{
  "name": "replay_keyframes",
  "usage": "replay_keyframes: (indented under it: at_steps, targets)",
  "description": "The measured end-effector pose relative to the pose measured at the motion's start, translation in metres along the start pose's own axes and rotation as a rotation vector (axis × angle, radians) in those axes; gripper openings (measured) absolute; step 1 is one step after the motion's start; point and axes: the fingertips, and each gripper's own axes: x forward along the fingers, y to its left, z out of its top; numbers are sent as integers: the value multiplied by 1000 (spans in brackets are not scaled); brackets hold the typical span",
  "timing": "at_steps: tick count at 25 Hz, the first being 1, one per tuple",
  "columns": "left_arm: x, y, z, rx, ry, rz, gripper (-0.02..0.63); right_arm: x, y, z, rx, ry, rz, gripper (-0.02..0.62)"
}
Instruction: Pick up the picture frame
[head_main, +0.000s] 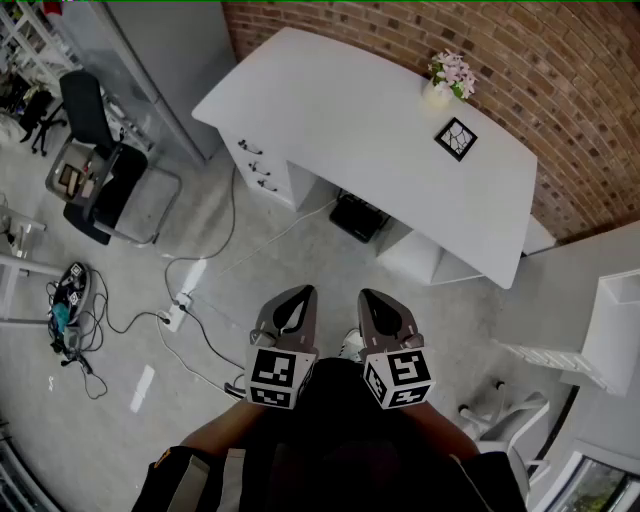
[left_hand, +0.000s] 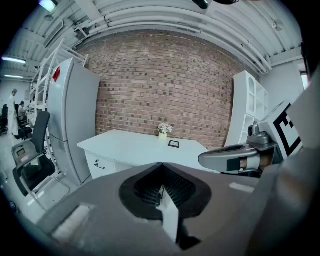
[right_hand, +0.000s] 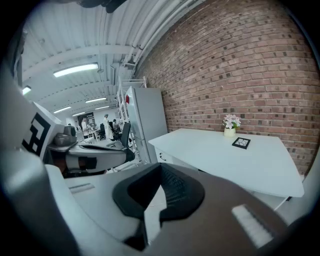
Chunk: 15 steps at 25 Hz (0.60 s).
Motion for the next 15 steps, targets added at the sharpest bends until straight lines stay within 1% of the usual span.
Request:
replay_keyframes:
  at_steps: [15]
  targets:
    - [-7,16,4,5,-13,10,-5,9,9,6,-4,-7,-1,2]
